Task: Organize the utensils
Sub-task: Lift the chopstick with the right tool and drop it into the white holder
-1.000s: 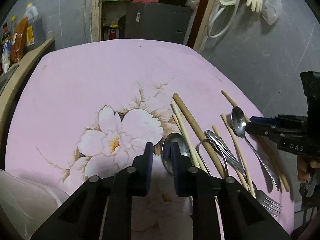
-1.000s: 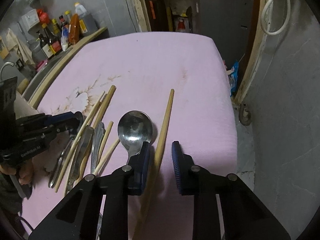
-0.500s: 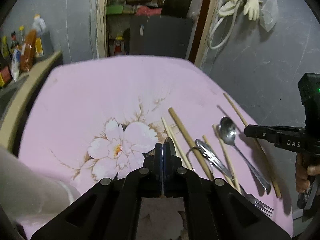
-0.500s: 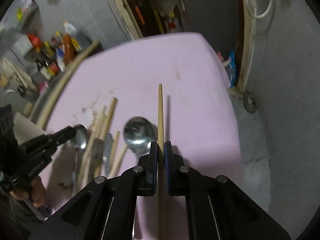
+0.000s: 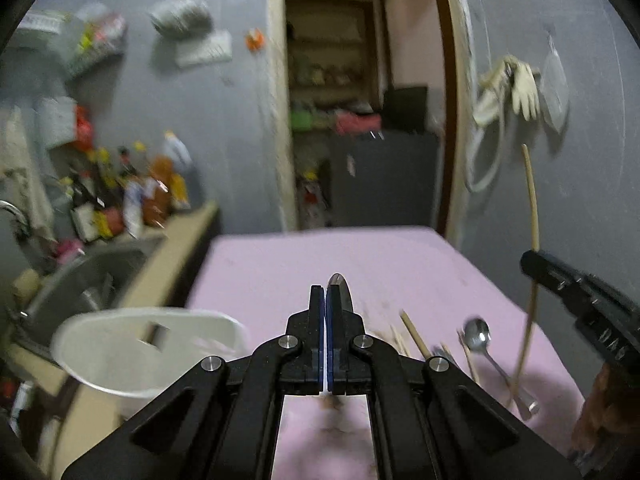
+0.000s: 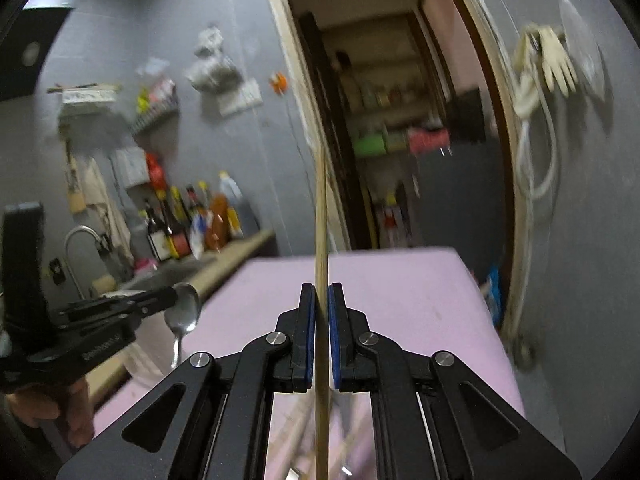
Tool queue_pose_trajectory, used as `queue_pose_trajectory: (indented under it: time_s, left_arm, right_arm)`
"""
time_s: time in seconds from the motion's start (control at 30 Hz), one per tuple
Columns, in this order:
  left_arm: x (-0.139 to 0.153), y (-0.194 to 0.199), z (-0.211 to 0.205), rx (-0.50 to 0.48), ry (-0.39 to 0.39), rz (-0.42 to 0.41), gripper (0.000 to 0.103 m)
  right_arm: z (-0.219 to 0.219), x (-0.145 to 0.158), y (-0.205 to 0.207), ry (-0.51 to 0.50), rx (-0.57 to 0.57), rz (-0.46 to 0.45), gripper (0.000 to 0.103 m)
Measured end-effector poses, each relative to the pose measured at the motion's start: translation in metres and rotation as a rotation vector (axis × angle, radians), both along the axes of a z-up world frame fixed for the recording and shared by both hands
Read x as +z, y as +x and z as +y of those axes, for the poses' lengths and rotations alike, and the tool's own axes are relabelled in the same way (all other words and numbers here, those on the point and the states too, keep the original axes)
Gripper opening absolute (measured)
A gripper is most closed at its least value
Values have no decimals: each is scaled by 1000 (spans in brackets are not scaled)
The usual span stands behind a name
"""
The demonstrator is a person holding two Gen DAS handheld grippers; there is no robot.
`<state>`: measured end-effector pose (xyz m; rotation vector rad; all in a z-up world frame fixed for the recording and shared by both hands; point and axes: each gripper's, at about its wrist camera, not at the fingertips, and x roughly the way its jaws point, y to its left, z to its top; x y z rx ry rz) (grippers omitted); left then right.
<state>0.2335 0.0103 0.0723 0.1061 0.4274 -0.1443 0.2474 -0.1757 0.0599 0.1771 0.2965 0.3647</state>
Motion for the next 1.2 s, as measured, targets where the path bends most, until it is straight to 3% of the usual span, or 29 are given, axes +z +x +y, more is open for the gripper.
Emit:
queue_pose_trajectory:
  time_s: [0.3, 0.53, 0.63, 0.8, 0.97, 1.2]
  left_arm:
    - [62, -19, 69, 163, 4, -149, 0]
    - [83, -26, 145, 391, 1, -208, 0]
    - [81, -23, 170, 473, 1, -201, 0]
    - [66, -15, 189, 527, 15, -189, 0]
    - [45, 3, 190, 527, 49, -154, 0]
    - [18, 19, 185, 509, 54, -119, 0]
  right_arm:
    - [83, 46, 1, 69, 114, -195, 5]
    - [130, 64, 13, 136, 190, -256, 4]
    - [143, 68, 21, 162, 198, -268, 5]
    - [159, 67, 25, 173, 220, -277, 4]
    - [173, 67, 27, 131, 234, -289, 4]
    - [180, 35, 37, 85, 227, -232, 4]
